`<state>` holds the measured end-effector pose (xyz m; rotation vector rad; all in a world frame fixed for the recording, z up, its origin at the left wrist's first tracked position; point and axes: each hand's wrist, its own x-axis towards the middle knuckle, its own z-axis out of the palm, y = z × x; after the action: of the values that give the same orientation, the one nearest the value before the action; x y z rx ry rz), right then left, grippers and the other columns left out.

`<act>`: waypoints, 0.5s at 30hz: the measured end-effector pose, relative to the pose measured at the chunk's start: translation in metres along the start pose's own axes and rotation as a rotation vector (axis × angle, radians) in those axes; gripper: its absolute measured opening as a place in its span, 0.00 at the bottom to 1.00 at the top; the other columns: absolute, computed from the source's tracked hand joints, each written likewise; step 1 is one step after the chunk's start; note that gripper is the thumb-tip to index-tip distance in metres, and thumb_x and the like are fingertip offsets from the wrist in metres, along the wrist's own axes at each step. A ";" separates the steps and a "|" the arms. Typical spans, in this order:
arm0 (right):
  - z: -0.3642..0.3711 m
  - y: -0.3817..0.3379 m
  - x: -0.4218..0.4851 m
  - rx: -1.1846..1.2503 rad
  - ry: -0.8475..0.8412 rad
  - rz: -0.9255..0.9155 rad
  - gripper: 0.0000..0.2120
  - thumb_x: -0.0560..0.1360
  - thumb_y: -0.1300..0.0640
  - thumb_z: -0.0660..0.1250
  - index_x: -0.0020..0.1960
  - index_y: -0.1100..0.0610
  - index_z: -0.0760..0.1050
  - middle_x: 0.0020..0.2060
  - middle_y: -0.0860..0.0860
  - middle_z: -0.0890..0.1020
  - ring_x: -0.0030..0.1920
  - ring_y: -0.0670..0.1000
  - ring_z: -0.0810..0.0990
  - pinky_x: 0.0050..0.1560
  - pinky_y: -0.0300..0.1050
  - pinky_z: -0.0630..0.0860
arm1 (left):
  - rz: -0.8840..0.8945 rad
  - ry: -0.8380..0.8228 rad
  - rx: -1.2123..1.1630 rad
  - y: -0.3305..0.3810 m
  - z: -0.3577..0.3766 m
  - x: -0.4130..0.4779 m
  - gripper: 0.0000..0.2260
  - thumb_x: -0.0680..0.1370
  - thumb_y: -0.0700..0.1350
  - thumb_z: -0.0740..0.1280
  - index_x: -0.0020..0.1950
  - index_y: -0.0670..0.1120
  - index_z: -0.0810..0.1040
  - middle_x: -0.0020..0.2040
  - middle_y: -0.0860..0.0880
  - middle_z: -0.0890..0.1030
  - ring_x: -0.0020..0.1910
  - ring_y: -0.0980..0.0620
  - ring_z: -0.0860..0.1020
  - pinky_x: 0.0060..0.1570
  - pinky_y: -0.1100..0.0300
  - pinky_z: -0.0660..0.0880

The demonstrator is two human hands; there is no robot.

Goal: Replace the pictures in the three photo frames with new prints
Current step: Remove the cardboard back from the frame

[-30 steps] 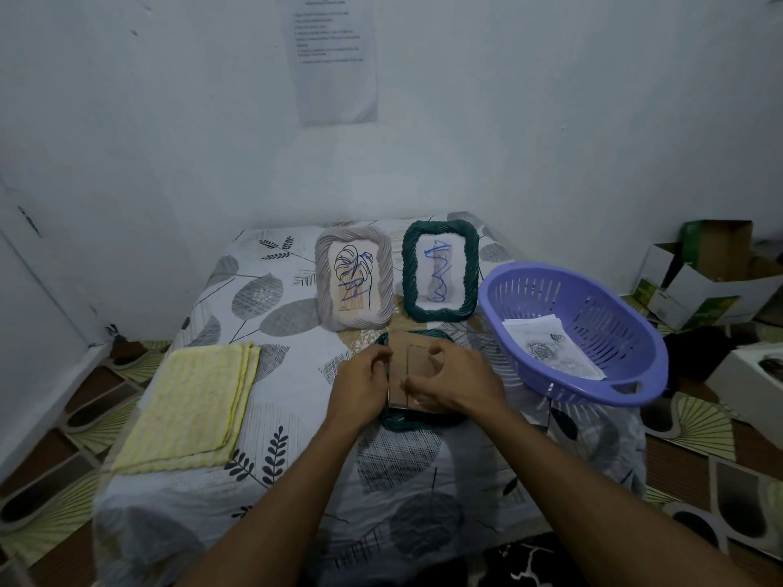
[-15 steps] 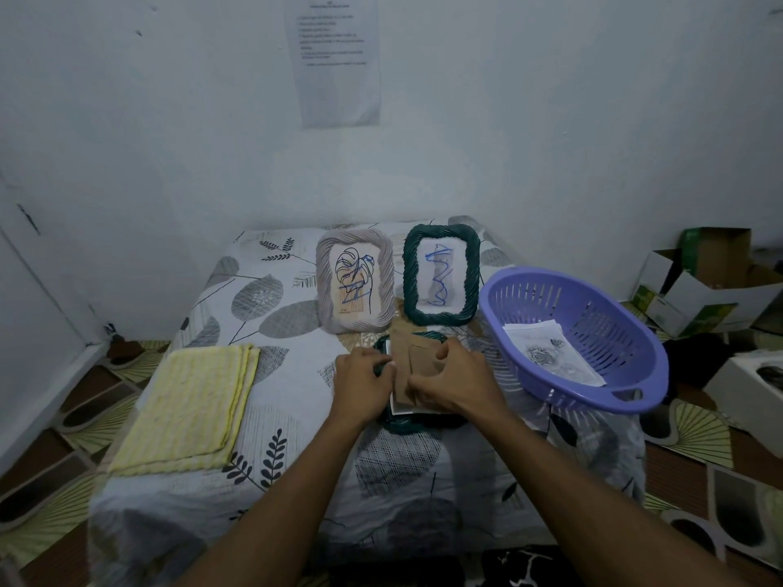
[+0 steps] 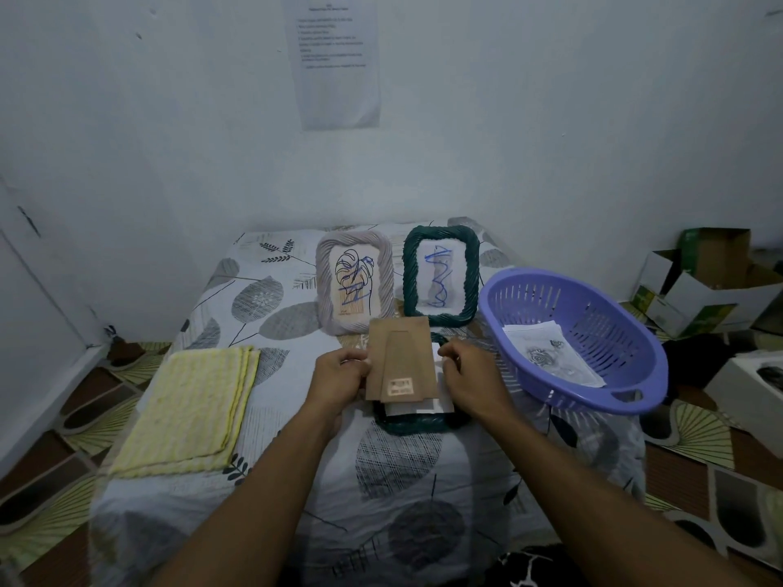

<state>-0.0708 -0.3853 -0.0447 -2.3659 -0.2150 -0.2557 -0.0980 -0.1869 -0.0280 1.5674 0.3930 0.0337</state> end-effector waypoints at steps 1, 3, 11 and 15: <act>0.002 0.003 -0.001 -0.026 -0.003 -0.014 0.09 0.77 0.61 0.62 0.54 0.58 0.79 0.50 0.54 0.80 0.52 0.53 0.77 0.53 0.45 0.72 | 0.007 0.009 -0.001 0.000 -0.006 0.001 0.06 0.78 0.35 0.64 0.45 0.43 0.80 0.39 0.44 0.83 0.34 0.48 0.80 0.34 0.56 0.79; 0.006 0.010 -0.003 -0.083 -0.031 -0.026 0.10 0.78 0.59 0.63 0.56 0.59 0.80 0.53 0.55 0.77 0.57 0.54 0.73 0.58 0.45 0.69 | 0.031 0.028 0.022 0.000 -0.019 0.004 0.06 0.78 0.36 0.64 0.45 0.43 0.80 0.39 0.44 0.83 0.34 0.49 0.81 0.31 0.58 0.78; 0.022 0.007 -0.007 -0.113 -0.036 -0.031 0.11 0.75 0.59 0.68 0.56 0.58 0.81 0.56 0.55 0.74 0.61 0.56 0.67 0.57 0.41 0.61 | 0.120 0.175 0.312 -0.017 -0.079 0.010 0.06 0.75 0.36 0.66 0.41 0.45 0.81 0.39 0.43 0.83 0.37 0.47 0.80 0.39 0.54 0.77; 0.031 0.001 -0.009 -0.098 -0.047 -0.059 0.11 0.75 0.59 0.69 0.57 0.59 0.81 0.57 0.55 0.74 0.61 0.56 0.67 0.55 0.41 0.62 | 0.112 0.301 0.476 -0.025 -0.107 0.009 0.05 0.73 0.39 0.68 0.41 0.48 0.81 0.42 0.44 0.84 0.42 0.46 0.81 0.49 0.51 0.80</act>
<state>-0.0750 -0.3657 -0.0697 -2.4674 -0.3006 -0.2440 -0.1239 -0.0825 -0.0497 2.0622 0.5782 0.2831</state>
